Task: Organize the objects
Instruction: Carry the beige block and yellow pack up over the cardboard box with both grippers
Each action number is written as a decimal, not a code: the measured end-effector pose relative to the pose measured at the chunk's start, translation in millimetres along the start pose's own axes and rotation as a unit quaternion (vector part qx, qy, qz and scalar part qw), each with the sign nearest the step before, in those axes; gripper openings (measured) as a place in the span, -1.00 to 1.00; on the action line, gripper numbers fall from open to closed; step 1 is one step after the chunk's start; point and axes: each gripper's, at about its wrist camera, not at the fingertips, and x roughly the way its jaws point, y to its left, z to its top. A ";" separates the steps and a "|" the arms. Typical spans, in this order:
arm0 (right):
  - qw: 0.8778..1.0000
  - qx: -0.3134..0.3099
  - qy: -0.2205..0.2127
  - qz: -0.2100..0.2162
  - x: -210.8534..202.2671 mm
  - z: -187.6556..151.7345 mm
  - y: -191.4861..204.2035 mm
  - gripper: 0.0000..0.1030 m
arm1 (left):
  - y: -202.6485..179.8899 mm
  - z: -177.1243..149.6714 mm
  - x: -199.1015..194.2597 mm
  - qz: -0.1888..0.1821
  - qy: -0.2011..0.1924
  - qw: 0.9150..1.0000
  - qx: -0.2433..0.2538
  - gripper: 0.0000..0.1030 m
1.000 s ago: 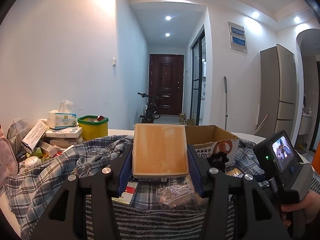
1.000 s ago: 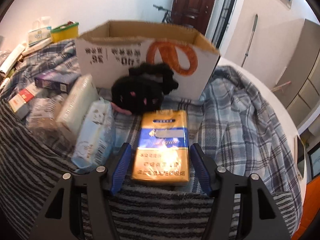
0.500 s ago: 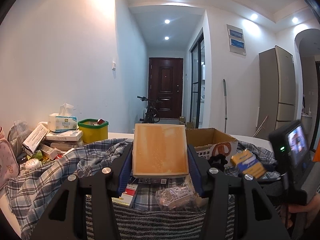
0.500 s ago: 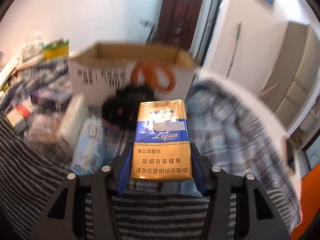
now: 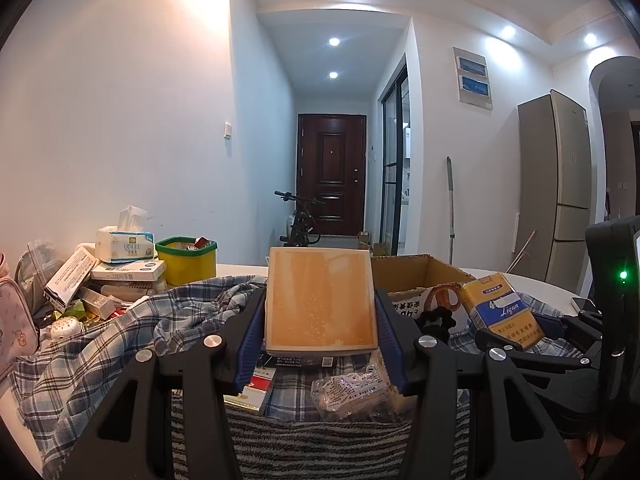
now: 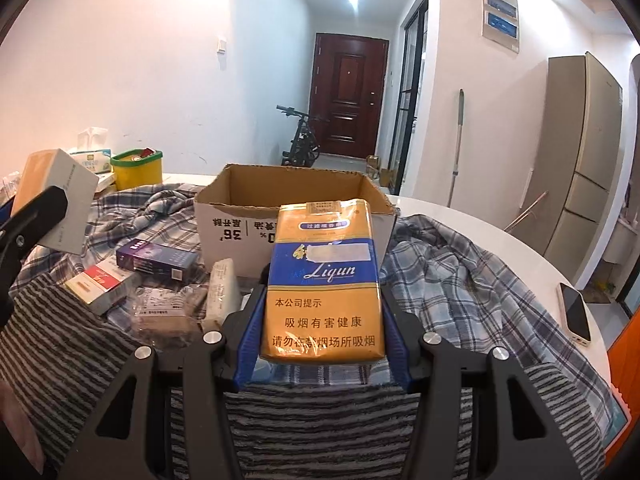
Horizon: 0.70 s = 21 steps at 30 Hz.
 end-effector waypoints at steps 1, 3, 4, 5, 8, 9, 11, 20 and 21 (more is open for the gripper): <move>1.000 0.000 -0.002 -0.001 -0.5 0.0 -0.7 0.01 | 0.3 0.0 -0.2 0.000 0.001 1.000 0.000 0.05; 1.000 0.003 -0.007 -0.003 -2.2 0.4 -2.2 0.01 | 0.2 -0.2 -0.6 0.000 0.000 1.000 0.000 0.05; 1.000 0.004 -0.008 -0.005 -2.8 0.4 -2.6 0.01 | 0.1 -0.1 -0.6 0.000 -0.001 1.000 0.000 0.05; 1.000 0.005 -0.009 -0.005 -3.2 0.2 -2.6 0.01 | 0.3 -0.1 -0.8 0.000 -0.001 1.000 0.000 0.05; 1.000 0.005 -0.012 -0.006 -5.0 1.9 -2.4 0.01 | -1.1 0.5 -0.6 0.003 0.000 1.000 0.003 0.05; 1.000 0.003 -0.014 -0.006 -6.1 3.0 -2.0 0.01 | -2.5 1.5 -1.2 0.007 -0.001 1.000 0.007 0.05; 1.000 0.000 -0.024 -0.007 -11.0 6.9 -2.4 0.01 | -7.3 7.0 -9.6 0.004 -0.017 1.000 0.021 0.05; 0.995 -0.018 -0.100 0.004 -56.2 41.0 -9.1 0.02 | -7.2 61.5 -32.8 -0.033 -0.033 0.999 0.026 0.05; 0.994 -0.027 -0.104 0.011 -60.4 45.1 -8.6 0.02 | -7.0 66.4 -34.6 -0.038 -0.036 0.998 0.023 0.05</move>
